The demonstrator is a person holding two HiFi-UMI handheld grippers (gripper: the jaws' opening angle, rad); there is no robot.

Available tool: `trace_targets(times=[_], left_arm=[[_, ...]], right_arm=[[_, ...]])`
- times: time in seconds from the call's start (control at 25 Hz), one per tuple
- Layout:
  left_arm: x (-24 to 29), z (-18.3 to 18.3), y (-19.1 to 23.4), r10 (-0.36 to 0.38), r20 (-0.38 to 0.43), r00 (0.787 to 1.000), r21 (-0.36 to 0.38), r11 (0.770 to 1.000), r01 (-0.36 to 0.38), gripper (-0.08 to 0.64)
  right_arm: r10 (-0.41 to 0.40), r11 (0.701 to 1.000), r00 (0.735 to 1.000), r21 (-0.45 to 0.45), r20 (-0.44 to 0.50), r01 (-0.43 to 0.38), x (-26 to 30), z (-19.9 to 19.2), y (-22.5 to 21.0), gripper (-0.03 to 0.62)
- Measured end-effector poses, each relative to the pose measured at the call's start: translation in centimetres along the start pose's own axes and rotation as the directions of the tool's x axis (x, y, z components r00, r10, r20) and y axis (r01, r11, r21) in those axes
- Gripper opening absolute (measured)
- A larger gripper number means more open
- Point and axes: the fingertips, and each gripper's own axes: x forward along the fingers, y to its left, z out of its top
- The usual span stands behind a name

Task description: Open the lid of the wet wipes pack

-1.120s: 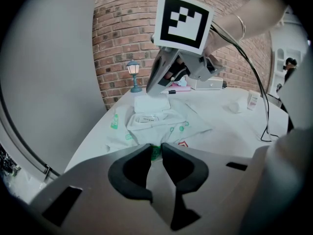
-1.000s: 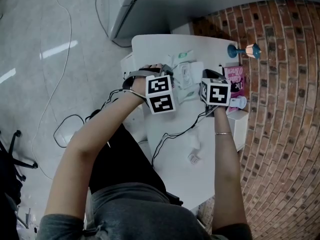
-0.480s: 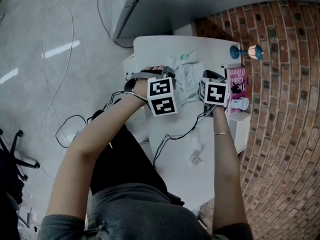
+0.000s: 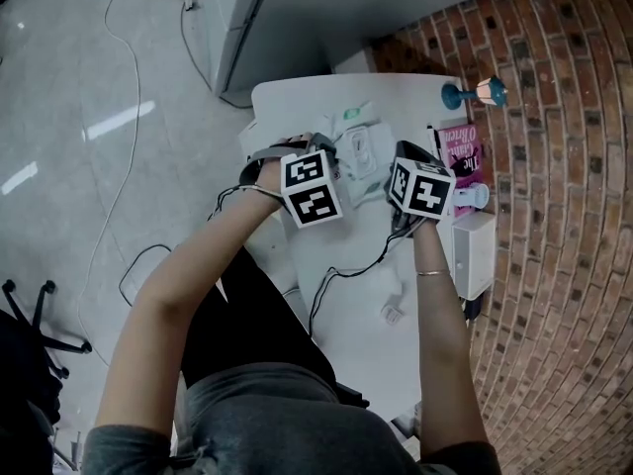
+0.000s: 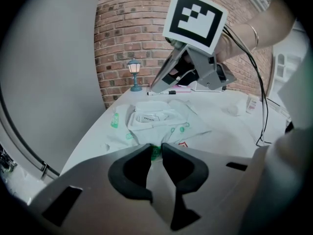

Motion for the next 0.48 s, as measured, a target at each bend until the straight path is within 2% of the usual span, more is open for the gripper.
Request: trace_targets(times=[0.24,0.48], left_arm=[[-0.2,0.0,0.1,-0.005,-0.006,1.0,-0.01,1.0,0.005,0.084],[-1.4,0.4,0.7,0.009,-0.01,1.0,-0.008,1.0,-0.009,0.081]], right_arm=[[0.054,0.993,0.997,0.099,0.062,-0.06,-1.8,-0.3,1.0,0.008],[0.069,0.97,0.989,0.225,0.129,-0.096,-3.9,-0.4,1.4,0.008]])
